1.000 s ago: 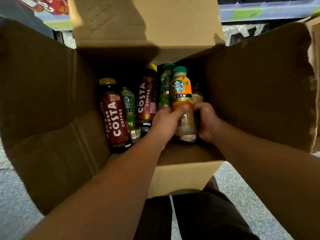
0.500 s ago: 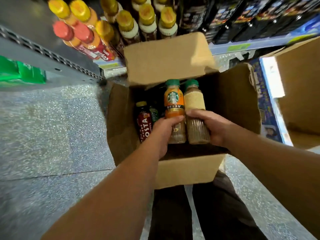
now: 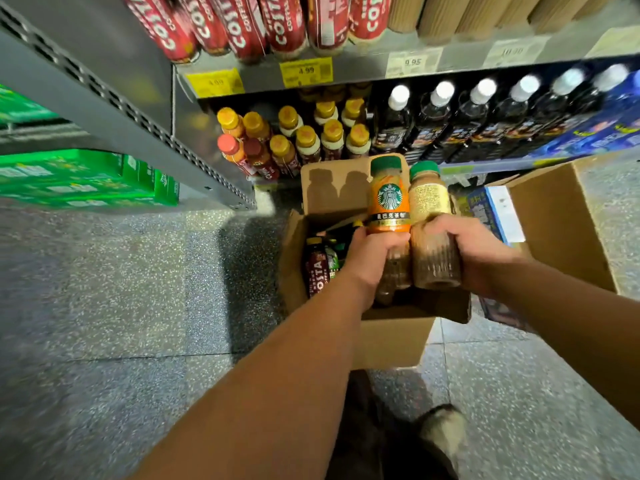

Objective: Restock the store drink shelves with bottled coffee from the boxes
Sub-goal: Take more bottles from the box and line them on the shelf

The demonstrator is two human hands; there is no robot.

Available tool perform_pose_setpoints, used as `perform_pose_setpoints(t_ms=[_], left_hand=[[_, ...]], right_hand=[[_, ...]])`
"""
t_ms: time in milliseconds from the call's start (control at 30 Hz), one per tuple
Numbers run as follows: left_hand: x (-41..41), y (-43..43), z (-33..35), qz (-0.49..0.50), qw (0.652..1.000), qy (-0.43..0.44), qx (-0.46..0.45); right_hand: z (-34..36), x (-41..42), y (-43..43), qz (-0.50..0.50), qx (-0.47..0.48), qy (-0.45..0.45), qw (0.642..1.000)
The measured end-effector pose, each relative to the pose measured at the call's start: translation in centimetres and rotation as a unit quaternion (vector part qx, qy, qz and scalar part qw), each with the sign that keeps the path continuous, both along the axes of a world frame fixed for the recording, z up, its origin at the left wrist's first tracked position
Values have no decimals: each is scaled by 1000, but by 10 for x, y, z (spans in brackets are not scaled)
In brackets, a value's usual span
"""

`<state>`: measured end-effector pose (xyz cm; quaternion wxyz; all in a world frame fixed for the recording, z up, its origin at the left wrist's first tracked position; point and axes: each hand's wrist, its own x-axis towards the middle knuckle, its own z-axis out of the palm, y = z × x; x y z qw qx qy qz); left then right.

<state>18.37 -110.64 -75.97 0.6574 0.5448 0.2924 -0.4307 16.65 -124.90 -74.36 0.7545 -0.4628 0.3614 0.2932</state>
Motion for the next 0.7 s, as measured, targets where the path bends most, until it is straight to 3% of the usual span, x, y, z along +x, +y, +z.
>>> perform_pose_setpoints(t_ms=[233,500,700], left_hand=[[-12,-13,63,21,998,-44,31],[-40,-29,125,45,993,-105,17],[-62,-37,170,42,989,-140,2]], right_hand=[[51,-11,-13,24,-127,-29,991],[120,-32,-26,38,-50,-107,992],[167,-49,-37,59,-117,-138,982]])
